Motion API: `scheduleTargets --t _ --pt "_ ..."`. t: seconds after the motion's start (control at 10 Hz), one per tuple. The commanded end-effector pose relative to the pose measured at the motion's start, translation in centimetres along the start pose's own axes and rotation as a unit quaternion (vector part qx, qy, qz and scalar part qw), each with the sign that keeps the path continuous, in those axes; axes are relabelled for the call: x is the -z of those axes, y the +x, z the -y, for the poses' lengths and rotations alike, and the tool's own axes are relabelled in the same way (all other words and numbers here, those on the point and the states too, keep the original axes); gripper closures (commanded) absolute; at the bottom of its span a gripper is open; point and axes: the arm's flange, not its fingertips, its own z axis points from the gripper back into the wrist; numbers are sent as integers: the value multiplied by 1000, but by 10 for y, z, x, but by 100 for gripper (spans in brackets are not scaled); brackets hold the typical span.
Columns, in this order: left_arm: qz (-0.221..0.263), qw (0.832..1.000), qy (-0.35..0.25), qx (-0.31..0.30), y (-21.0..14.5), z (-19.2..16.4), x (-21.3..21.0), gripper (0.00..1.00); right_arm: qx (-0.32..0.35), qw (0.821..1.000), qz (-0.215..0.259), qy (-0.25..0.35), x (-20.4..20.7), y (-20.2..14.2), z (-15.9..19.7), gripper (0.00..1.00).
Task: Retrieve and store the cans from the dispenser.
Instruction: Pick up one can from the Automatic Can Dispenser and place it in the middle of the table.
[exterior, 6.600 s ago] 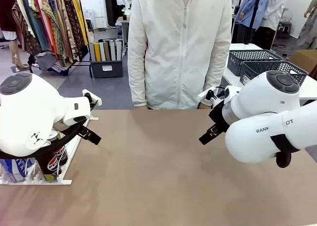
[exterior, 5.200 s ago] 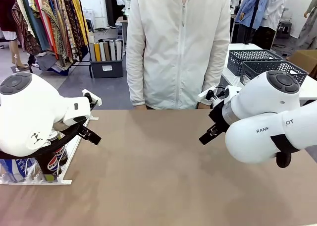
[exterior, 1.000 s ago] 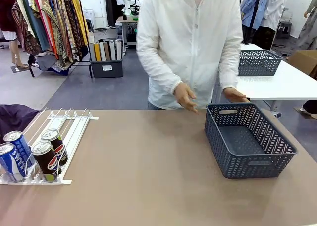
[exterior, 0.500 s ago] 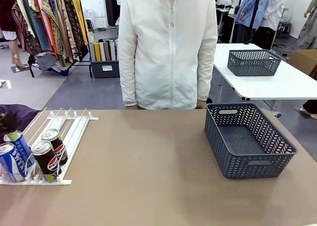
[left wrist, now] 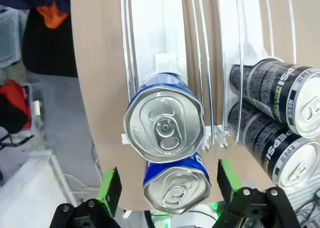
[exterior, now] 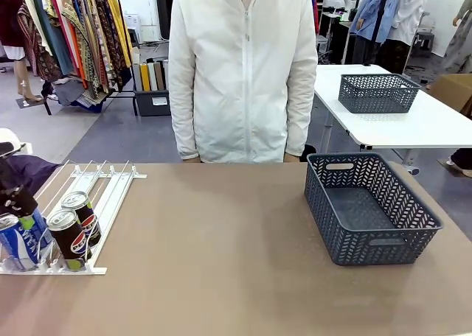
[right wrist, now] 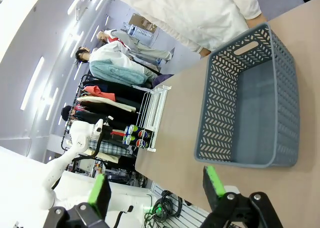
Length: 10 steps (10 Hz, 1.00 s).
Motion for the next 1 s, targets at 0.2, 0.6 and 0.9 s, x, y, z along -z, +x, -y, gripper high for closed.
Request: scheduleTargets --t 0.2,0.6,0.9 --pt "-17 1000 -4 8 -23 1 21 0 -9 1000 8 9 0 5 -3 0" --pt "-5 1000 -6 12 -21 3 23 100 -9 1000 8 9 0 5 -3 0" --pt "3 1000 -11 9 -21 3 25 100 -9 1000 8 9 0 5 -3 0"
